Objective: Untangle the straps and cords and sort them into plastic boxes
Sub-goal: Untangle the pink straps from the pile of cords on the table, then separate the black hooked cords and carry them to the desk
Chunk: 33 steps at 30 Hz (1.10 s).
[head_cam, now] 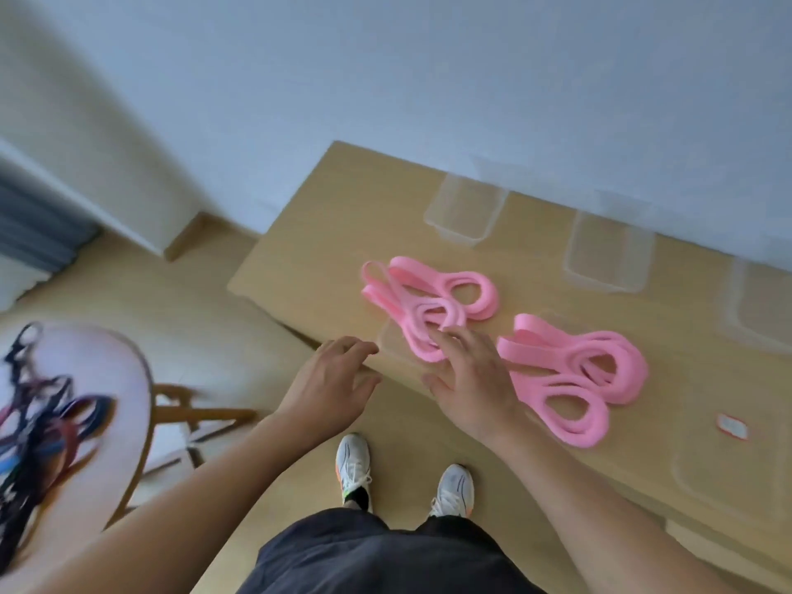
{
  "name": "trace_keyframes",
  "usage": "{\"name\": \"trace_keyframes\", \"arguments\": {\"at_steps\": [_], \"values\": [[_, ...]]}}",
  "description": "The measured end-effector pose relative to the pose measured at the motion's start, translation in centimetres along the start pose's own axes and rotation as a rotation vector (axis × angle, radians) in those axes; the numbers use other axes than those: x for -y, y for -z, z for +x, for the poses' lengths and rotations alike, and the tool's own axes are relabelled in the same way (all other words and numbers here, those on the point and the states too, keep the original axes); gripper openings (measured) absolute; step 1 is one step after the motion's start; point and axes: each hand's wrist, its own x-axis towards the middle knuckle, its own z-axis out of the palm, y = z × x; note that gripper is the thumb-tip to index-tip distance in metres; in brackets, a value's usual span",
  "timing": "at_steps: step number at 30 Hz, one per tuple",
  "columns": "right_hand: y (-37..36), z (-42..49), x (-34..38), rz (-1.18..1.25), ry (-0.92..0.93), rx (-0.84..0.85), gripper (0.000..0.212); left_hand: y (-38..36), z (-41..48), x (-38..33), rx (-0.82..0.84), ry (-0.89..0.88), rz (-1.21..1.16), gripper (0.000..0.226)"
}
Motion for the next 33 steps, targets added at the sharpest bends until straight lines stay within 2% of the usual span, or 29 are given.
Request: {"name": "trace_keyframes", "arguments": {"at_steps": [8, 17, 23, 33], "values": [[-7.0, 2.4, 8.6, -0.128, 0.274, 0.327, 0.068, 4.1, -10.3, 10.0, -0.137, 0.368, -0.011, 0.044], [-17.7, 4.1, 24.9, -0.22, 0.554, 0.48, 0.07, 7.2, -23.8, 24.2, -0.316, 0.677, -0.096, 0.047], [-26.8, 3.6, 36.6, -0.242, 0.692, 0.591, 0.07, 8.9, -32.7, 33.3, -0.348, 0.871, -0.176, 0.046], [-38.0, 4.6, 48.7, -0.302, 0.85, 0.802, 0.071, 11.0, -39.7, 42.4, -0.455, 1.125, -0.34, 0.046]]}}
